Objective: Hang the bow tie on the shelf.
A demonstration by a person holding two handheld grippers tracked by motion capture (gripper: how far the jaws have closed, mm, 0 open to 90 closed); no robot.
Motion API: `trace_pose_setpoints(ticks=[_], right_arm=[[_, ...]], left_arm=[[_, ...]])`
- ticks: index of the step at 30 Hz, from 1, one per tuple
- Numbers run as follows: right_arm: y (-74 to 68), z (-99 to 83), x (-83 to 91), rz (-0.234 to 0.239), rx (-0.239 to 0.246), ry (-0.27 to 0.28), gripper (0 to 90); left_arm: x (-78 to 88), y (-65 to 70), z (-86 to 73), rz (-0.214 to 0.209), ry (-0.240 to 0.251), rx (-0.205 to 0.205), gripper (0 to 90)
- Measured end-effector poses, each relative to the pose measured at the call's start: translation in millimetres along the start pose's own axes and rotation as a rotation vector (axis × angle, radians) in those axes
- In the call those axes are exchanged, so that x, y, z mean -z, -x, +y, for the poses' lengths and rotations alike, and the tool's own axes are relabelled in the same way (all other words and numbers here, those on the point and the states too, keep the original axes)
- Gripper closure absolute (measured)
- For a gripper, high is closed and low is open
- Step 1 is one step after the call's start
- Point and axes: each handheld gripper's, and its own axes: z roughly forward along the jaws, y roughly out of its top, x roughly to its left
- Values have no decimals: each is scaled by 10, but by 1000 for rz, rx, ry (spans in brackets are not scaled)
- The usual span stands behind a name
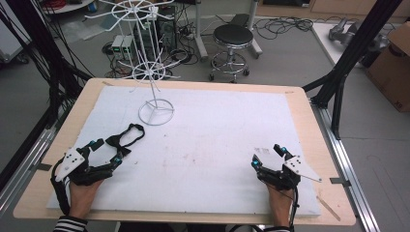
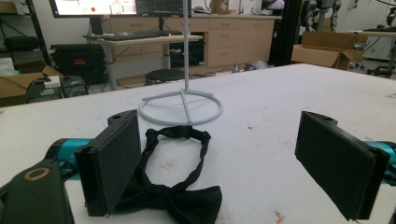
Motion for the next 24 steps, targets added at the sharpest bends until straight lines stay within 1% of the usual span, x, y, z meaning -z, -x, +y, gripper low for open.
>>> trace_pose_setpoints(ticks=[2, 7, 8, 10, 11, 14, 18, 20, 24], right_arm=[[4, 1, 1, -1, -8, -1, 94], [-7, -1, 1, -2, -3, -1, 94], [-4, -1, 0, -5, 4, 1, 94], [-7, -1, 2, -2, -3, -2, 94], [-1, 0, 1, -1, 0, 4, 94], [-5, -1, 1, -6, 4, 2, 94], [-7, -1, 0, -8, 5, 2, 94], [-5, -1, 1, -7, 3, 2, 94], [-11, 0, -1, -8, 0, -2, 94]], left_arm=[[0, 1, 1, 0, -1, 0, 148], [0, 2, 2, 1, -2, -1, 148], [0, 2, 2, 1, -2, -1, 148], [-1, 4, 2, 5, -2, -2, 148], [-1, 6, 3, 12, -5, -1, 148], [-1, 3, 4, 14, -6, 1, 148], [-5, 6, 6, 31, -11, 3, 145], [-9, 8, 6, 32, -12, 4, 145], [-24, 19, 14, 47, -30, -3, 143]])
